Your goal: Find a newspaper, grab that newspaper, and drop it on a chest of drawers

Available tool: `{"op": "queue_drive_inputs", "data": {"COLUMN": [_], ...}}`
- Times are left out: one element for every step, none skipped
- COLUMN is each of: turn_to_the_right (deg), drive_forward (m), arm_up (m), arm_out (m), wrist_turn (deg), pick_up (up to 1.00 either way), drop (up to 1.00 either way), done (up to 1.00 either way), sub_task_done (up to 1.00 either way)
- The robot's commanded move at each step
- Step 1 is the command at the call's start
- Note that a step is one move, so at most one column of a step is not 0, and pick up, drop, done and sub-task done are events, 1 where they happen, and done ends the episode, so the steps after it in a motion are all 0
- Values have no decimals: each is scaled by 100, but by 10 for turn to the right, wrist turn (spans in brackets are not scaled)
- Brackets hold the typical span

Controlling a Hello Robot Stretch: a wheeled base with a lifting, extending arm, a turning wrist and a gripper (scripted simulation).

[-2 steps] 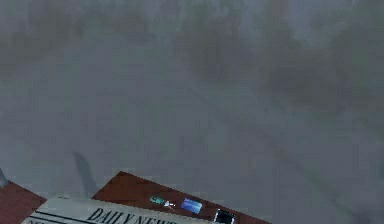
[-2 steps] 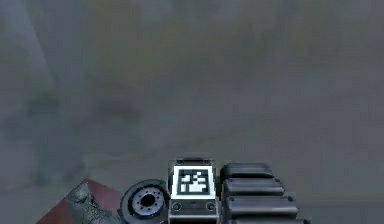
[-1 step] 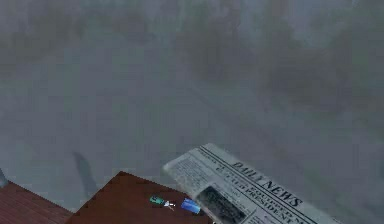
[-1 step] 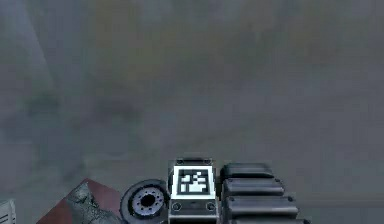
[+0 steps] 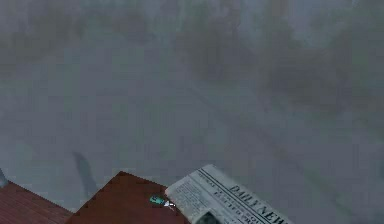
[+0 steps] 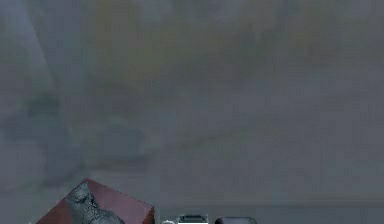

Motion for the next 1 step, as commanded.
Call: {"op": "queue_drive_inputs", "data": {"turn_to_the_right": [0], "drive_forward": [0], "arm_up": [-32], "arm_out": [0], "wrist_turn": [0], "pick_up": [0], "drop": [0], "done": [0], "sub_task_done": [0]}}
